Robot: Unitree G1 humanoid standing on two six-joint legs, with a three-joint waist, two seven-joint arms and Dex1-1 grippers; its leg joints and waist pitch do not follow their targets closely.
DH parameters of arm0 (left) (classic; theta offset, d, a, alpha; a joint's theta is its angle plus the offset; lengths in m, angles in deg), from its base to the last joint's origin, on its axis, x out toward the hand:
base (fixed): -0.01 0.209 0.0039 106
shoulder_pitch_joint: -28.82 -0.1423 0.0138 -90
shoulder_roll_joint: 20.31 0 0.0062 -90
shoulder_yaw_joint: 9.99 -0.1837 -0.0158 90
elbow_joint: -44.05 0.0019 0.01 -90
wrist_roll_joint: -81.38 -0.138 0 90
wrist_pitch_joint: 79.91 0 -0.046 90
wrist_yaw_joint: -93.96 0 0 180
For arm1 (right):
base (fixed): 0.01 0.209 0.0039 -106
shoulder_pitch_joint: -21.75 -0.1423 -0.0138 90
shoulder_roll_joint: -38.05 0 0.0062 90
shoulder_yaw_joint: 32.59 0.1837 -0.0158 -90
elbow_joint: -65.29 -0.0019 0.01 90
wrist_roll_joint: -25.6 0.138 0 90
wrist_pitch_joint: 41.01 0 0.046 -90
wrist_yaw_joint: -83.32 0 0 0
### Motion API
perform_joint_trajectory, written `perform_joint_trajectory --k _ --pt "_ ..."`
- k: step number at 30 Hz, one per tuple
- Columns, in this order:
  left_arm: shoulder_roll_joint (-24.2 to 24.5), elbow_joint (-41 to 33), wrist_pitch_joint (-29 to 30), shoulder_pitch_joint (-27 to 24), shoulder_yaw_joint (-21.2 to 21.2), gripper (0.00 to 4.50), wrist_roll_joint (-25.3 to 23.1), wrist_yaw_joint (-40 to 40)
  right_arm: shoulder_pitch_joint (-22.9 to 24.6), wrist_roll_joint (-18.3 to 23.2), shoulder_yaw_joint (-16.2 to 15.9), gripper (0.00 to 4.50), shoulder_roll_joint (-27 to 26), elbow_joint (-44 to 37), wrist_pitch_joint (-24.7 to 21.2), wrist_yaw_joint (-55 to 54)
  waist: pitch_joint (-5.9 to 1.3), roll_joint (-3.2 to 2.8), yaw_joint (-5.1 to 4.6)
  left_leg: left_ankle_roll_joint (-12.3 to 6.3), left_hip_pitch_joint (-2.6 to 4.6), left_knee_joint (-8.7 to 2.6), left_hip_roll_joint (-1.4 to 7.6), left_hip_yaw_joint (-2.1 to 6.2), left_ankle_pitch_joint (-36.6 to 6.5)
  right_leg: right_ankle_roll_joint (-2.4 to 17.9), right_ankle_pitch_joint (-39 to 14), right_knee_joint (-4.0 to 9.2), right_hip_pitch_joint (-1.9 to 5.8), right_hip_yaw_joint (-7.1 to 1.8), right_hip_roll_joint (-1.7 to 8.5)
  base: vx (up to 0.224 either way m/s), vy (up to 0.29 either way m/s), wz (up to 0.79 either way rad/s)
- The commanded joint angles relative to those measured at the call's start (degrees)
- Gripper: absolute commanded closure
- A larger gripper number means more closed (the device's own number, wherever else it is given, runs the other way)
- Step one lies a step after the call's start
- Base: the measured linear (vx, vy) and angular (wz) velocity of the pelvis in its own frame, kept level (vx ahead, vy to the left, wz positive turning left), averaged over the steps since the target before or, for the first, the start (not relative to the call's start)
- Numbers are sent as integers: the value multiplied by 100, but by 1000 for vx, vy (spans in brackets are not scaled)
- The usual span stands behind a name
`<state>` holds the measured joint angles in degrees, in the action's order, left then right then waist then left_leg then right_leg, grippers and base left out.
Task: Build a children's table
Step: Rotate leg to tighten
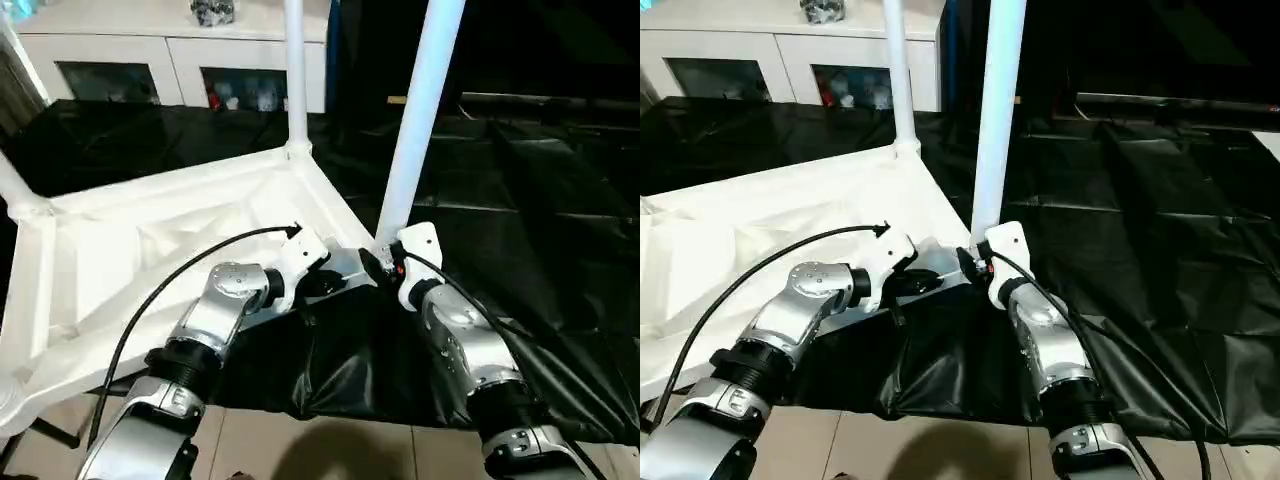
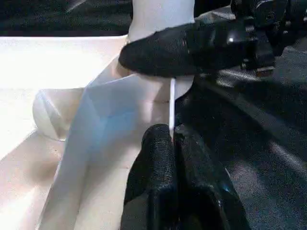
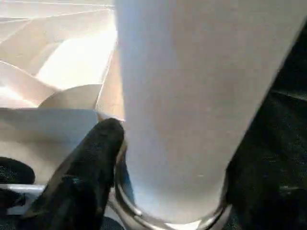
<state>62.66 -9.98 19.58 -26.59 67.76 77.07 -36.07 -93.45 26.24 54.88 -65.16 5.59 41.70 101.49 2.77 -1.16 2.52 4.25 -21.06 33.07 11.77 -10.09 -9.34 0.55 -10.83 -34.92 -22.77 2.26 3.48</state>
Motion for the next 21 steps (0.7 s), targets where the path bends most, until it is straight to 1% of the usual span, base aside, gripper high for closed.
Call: perform_joint_trajectory --k 1,2,3,5,6,7,8,9,11,12,13,14,15,16,17,18,19,20,21 --pt "-315 -54 -124 167 -257 450 68 19 93 91 -563 94 -377 7 -107 572 -326 9 -2 -29 55 -382 83 34 -1656 973 -1595 519 232 -210 356 0 0 0" --pt "-251 -67 -185 159 -255 450 79 120 95 44 -569 94 -307 -2 -61 591 -326 8 -3 -25 59 -386 85 36 -1658 975 -1576 519 227 -210 353 0 0 0" --pt "-177 -99 -228 138 -242 450 93 209 93 13 -550 71 -229 4 6 616 -335 26 -6 -33 44 -384 84 35 -1616 985 -1485 506 241 -211 355 0 0 0" --pt "-67 -152 -290 103 -226 450 115 341 89 -19 -519 68 -117 14 106 666 -340 16 -2 -61 37 -377 81 31 -1556 1010 -1370 495 243 -214 360 0 0 0" --pt "-8 -183 -324 79 -216 450 175 497 91 45 -514 68 -42 -10 99 852 -340 2 2 -64 36 -376 81 30 -1529 1026 -1322 493 245 -215 362 0 0 0" --pt "42 -191 -365 64 -218 450 197 596 97 71 -534 68 27 -40 103 999 -349 15 3 -90 34 -368 80 28 -1464 1060 -1207 481 263 -212 362 0 0 0" --pt "97 -199 -408 48 -221 450 220 702 104 99 -555 68 101 -72 107 1157 -349 2 7 -109 32 -366 78 27 -1433 1082 -1145 476 263 -212 358 0 0 0" --pt "326 -245 -441 -17 -224 450 337 1166 156 232 -665 68 448 -249 106 1889 -356 -12 19 -169 31 -355 83 27 -1387 1153 -923 460 290 -207 352 0 0 0" --pt "394 -256 -467 -29 -232 450 358 1294 180 258 -707 68 558 -317 89 2091 -352 -13 16 -223 23 -352 93 15 -1354 1242 -714 439 286 -208 347 0 0 0" --pt "418 -257 -501 -31 -235 450 360 1341 191 261 -722 68 597 -346 76 2156 -353 -12 13 -226 28 -352 94 17 -1357 1260 -704 441 287 -205 350 0 0 0" --pt "565 -314 -520 -52 -253 450 434 1676 302 335 -836 68 848 -592 44 2640 -343 18 15 -211 41 -356 92 14 -1417 1262 -885 450 291 -194 348 0 0 0" --pt "565 -314 -520 -52 -253 450 434 1676 302 335 -836 68 848 -592 44 2640 -338 16 26 -218 47 -355 96 10 -1439 1241 -964 461 286 -200 347 0 0 0" --pt "653 -307 -592 -50 -268 450 449 1843 369 400 -887 68 982 -742 -3 2910 -333 8 38 -226 50 -361 105 12 -1487 1218 -1098 470 282 -203 356 0 0 0" --pt "747 -300 -629 -46 -281 450 468 2020 442 469 -931 68 1118 -896 -34 3202 -331 17 36 -228 48 -364 108 11 -1506 1206 -1146 475 280 -203 352 0 0 0" --pt "812 -288 -650 -39 -288 450 474 2128 493 514 -957 68 1209 -999 -52 3393 -330 8 51 -229 59 -367 116 10 -1531 1197 -1190 481 269 -204 351 0 0 0" --pt "951 -233 -732 -8 -307 450 501 2359 588 600 -1057 68 1438 -1180 -83 3791 -323 45 59 -221 50 -370 118 4 -1565 1176 -1283 486 268 -204 348 0 0 0" --pt "976 -222 -743 -1 -314 450 501 2390 602 622 -1075 68 1475 -1209 -90 3858 -326 29 94 -225 57 -368 125 6 -1540 1146 -1300 473 269 -209 348 0 0 0" --pt "1065 -181 -781 29 -335 450 503 2499 654 697 -1141 68 1607 -1323 -138 4095 -326 40 106 -228 61 -368 129 5 -1537 1152 -1317 478 261 -206 356 0 0 0" --pt "1079 -175 -786 34 -337 450 503 2516 662 708 -1151 68 1626 -1342 -147 4131 -318 27 128 -216 63 -373 137 2 -1574 1160 -1359 477 245 -207 356 0 0 0"
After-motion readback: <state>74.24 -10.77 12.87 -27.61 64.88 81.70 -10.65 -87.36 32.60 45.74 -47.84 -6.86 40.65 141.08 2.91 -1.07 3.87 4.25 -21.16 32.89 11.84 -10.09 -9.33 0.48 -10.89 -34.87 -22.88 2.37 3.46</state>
